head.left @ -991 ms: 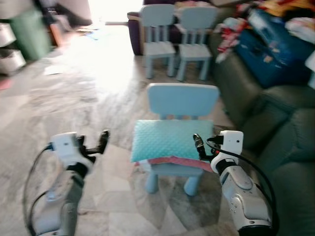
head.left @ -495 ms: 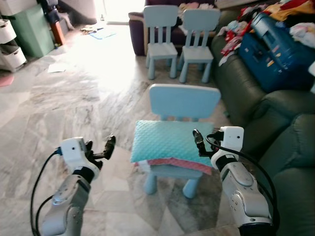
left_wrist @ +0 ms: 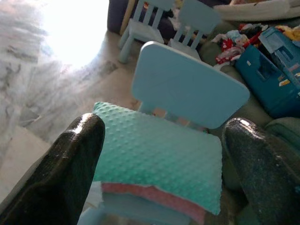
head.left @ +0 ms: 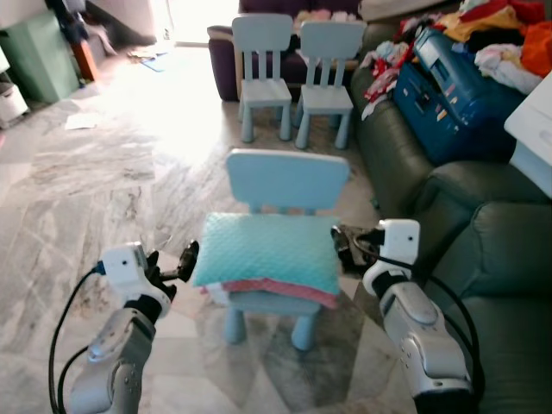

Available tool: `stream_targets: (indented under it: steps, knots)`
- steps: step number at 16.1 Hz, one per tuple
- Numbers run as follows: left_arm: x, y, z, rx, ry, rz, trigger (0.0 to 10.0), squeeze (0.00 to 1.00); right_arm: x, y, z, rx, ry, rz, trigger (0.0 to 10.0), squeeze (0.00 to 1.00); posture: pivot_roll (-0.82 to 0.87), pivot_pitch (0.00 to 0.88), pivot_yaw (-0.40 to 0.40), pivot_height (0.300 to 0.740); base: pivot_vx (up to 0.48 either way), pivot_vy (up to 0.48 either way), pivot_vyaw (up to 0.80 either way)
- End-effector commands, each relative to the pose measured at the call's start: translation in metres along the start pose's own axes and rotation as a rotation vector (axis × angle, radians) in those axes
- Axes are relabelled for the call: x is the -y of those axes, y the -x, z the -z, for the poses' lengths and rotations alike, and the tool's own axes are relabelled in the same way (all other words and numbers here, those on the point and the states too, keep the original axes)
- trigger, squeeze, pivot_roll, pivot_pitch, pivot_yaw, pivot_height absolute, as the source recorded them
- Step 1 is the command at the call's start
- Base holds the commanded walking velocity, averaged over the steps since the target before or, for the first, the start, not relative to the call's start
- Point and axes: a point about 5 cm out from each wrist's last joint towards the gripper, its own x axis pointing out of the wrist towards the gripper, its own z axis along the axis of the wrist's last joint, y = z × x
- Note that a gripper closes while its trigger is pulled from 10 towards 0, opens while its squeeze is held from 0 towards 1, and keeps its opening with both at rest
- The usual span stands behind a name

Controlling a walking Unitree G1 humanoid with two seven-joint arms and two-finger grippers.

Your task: Move the pillow to the sofa

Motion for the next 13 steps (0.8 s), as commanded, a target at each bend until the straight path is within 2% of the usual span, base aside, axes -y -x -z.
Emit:
stream_targets:
  steps: [1, 5, 9, 13]
  knots:
    - [0.006, -0.002, 0.005, -0.011, 0.034, 0.000, 10.0, 0.00, 0.009, 0.003, -0.001, -0.002, 0.011, 0.031, 10.0, 0.00, -0.14, 0.049, -0.024, 0.740, 0.000, 0.000, 0.00]
    - [0.001, -0.002, 0.006, -0.013, 0.040, -0.039, 10.0, 0.00, 0.009, 0.003, -0.001, -0.004, 0.011, 0.028, 10.0, 0.00, -0.14, 0.052, -0.025, 0.740, 0.000, 0.000, 0.00]
    - [-0.004, -0.006, -0.003, 0.013, -0.002, -0.049, 10.0, 0.00, 0.006, 0.002, -0.001, -0.004, 0.008, 0.018, 10.0, 0.00, -0.13, 0.053, -0.027, 0.740, 0.000, 0.000, 0.00]
    - [-0.007, -0.007, -0.003, 0.003, 0.030, -0.054, 10.0, 0.00, 0.006, 0.001, -0.002, -0.005, 0.011, 0.013, 10.0, 0.00, -0.13, 0.051, -0.027, 0.740, 0.000, 0.000, 0.00]
